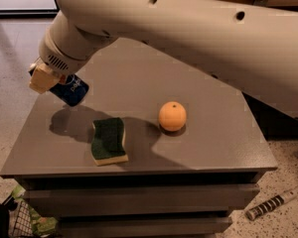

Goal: Knock pepsi can over

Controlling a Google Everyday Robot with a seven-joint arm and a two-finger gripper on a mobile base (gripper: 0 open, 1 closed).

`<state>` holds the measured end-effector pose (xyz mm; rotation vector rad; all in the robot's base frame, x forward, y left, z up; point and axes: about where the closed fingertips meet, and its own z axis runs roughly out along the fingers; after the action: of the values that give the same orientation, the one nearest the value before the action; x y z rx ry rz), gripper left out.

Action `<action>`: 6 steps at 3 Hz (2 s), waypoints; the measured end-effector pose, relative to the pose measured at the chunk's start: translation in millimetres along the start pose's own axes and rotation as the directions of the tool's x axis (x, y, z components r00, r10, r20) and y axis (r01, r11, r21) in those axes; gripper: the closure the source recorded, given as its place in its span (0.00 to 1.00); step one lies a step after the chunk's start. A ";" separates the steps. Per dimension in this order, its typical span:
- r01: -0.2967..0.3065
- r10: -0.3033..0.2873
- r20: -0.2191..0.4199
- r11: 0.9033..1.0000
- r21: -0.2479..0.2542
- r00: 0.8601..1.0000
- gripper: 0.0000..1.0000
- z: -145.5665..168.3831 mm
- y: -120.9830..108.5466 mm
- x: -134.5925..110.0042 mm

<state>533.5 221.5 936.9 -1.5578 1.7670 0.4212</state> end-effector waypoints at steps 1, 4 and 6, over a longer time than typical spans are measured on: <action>-0.019 0.019 -0.039 1.000 0.005 0.999 1.00 14.2 -3.9 12.4; -0.045 0.048 -0.199 0.999 0.020 0.979 1.00 51.3 -14.1 35.3; -0.031 0.025 -0.193 0.999 -0.028 0.981 1.00 88.5 -16.3 37.6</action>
Offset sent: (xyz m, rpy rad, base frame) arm 0.0299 0.0011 -0.0520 -0.1418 0.0577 -0.0930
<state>576.1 250.3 854.0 -1.6435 1.9388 0.3219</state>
